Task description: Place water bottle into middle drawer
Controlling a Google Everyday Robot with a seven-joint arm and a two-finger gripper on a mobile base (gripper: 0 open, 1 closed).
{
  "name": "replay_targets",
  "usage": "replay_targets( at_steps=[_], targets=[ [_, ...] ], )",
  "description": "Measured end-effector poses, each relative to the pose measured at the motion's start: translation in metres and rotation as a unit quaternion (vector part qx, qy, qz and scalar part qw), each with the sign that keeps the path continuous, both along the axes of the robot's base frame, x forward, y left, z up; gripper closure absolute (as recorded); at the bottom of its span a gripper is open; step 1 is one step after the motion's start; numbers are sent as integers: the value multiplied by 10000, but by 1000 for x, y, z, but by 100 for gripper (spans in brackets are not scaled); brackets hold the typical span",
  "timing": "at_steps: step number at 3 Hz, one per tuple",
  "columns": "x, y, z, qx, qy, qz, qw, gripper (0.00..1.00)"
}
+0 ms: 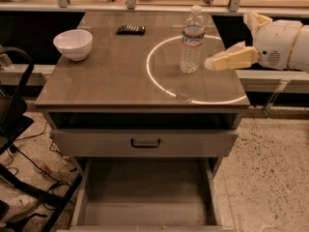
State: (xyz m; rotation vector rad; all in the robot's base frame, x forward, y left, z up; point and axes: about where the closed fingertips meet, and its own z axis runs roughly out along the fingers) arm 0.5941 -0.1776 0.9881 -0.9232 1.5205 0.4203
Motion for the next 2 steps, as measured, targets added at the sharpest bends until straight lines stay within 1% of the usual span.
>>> replay_targets(
  at_steps=[1, 2],
  targets=[
    [21, 11, -6, 201, 97, -51, 9997, 0],
    [57, 24, -12, 637, 147, -131, 9978, 0]
  ],
)
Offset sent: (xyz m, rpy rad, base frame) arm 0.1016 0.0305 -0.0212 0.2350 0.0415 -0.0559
